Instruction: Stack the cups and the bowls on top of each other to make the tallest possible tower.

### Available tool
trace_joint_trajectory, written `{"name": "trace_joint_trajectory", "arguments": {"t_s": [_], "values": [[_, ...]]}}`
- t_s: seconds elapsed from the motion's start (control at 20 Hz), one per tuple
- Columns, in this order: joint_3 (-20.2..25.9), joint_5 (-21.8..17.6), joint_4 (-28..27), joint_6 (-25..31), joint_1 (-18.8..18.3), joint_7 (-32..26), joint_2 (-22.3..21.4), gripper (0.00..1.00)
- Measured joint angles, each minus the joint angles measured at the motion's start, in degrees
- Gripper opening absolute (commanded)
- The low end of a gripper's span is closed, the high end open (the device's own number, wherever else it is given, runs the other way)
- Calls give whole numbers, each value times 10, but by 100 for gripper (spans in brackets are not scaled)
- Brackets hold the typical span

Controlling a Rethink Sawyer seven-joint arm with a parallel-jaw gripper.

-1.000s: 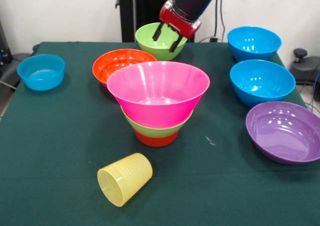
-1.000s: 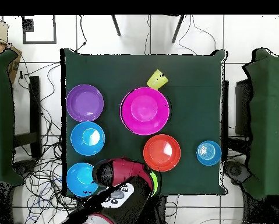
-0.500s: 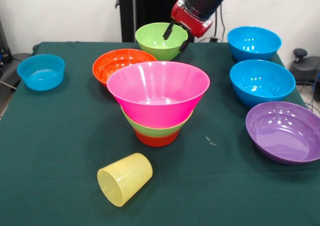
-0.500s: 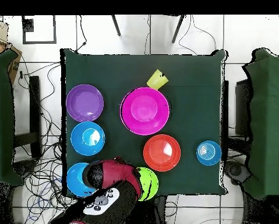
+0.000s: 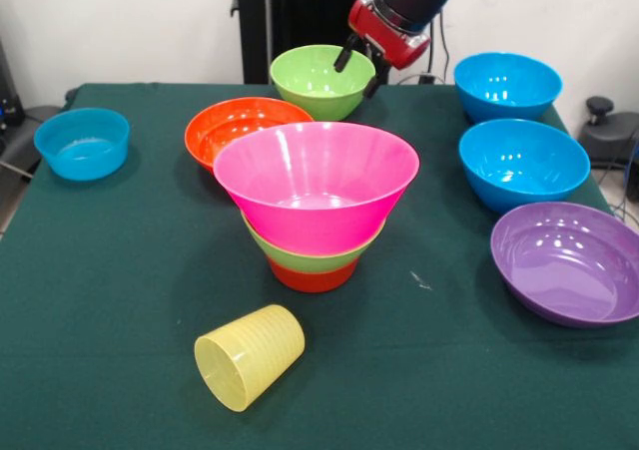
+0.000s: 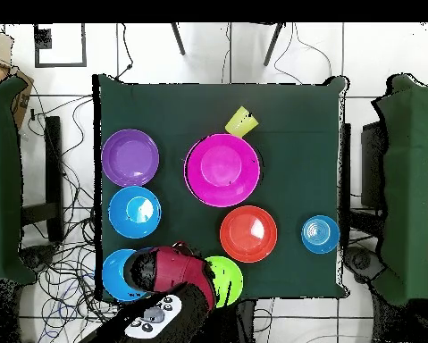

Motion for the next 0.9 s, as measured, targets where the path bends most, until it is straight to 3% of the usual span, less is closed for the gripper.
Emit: {"name": "trace_joint_trajectory", "arguments": {"t_s": [0.9], "values": [[0, 42, 26, 6, 1, 17, 1, 100]]}}
